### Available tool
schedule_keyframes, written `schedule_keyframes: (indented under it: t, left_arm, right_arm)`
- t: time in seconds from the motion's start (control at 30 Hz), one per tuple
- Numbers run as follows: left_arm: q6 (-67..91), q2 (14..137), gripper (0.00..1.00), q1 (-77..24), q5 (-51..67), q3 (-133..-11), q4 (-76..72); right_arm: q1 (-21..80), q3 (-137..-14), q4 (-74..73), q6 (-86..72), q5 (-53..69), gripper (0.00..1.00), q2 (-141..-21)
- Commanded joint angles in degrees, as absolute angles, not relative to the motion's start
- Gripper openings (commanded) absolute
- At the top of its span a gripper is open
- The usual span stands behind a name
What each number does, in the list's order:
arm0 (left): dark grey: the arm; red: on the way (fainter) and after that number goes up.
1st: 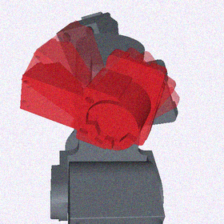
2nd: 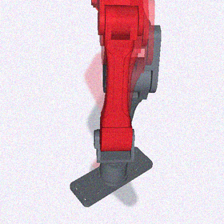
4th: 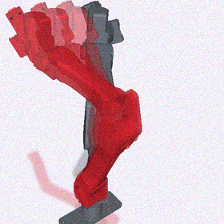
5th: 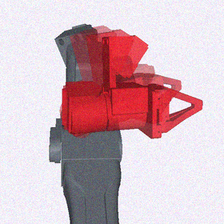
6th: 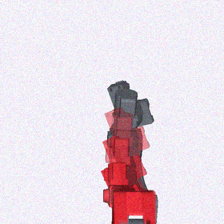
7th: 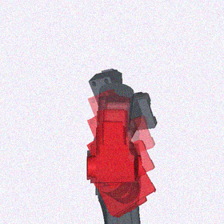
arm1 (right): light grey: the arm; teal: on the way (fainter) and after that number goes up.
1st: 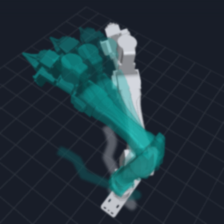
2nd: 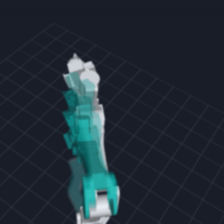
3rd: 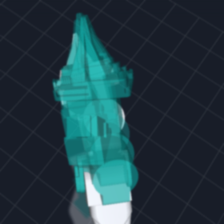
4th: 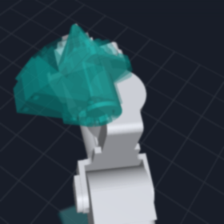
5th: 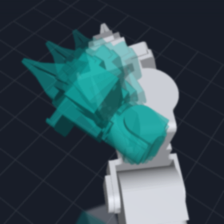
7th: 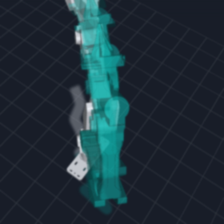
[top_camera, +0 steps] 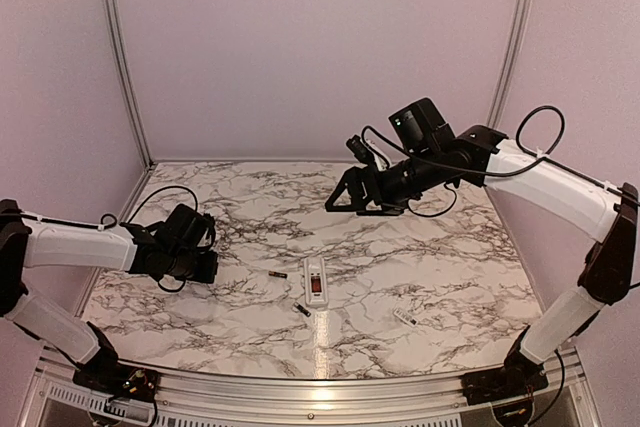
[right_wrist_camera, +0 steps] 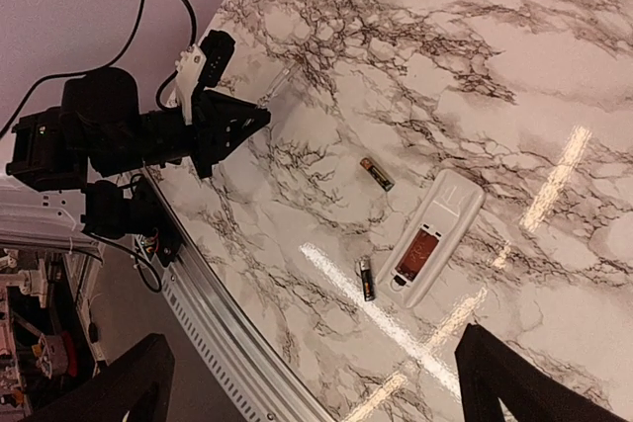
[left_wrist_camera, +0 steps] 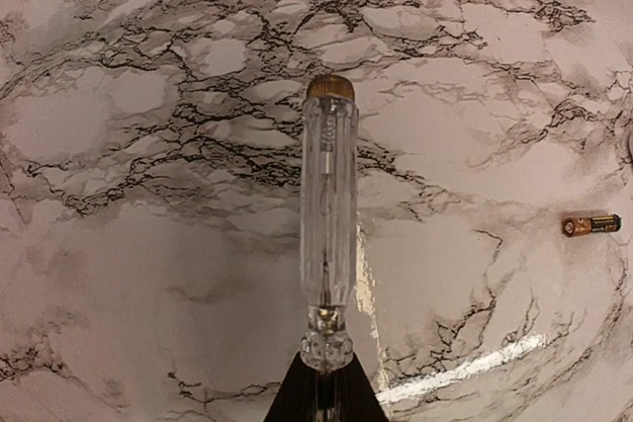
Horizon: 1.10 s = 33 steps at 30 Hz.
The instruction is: Unload the batteries from the remote control
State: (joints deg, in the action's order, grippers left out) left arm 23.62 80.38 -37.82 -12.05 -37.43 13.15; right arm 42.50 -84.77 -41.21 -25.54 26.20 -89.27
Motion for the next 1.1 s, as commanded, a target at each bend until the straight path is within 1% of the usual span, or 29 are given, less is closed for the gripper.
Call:
schedule_keyframes:
  t: [0.0,0.63,0.77,0.97,1.07]
  left_arm:
    - [24.7,82.7,0.0,-37.1,-11.8,-37.1,13.4]
    - [25.6,88.2,0.0,-36.5,-8.8,-38.3,12.8]
    - [25.4,89.2,0.08,-36.5,-7.5,-38.5,12.0]
    - [25.6,89.9,0.26,-36.5,-6.7,-38.8,11.8]
    - [25.7,89.9,0.3,-36.5,-6.7,-38.8,12.0]
  right_arm:
    - [42.2,-84.7,-41.6,-26.1,25.2,0.98,-87.8]
    - [42.2,-84.6,-41.8,-25.2,24.5,0.98,-88.0]
    - [42.2,-84.6,-42.0,-25.0,24.3,0.98,-88.1]
    - [42.2,-84.5,-42.2,-24.8,23.9,0.98,-88.0]
    - [42.2,-84.5,-42.3,-24.7,23.9,0.98,-88.0]
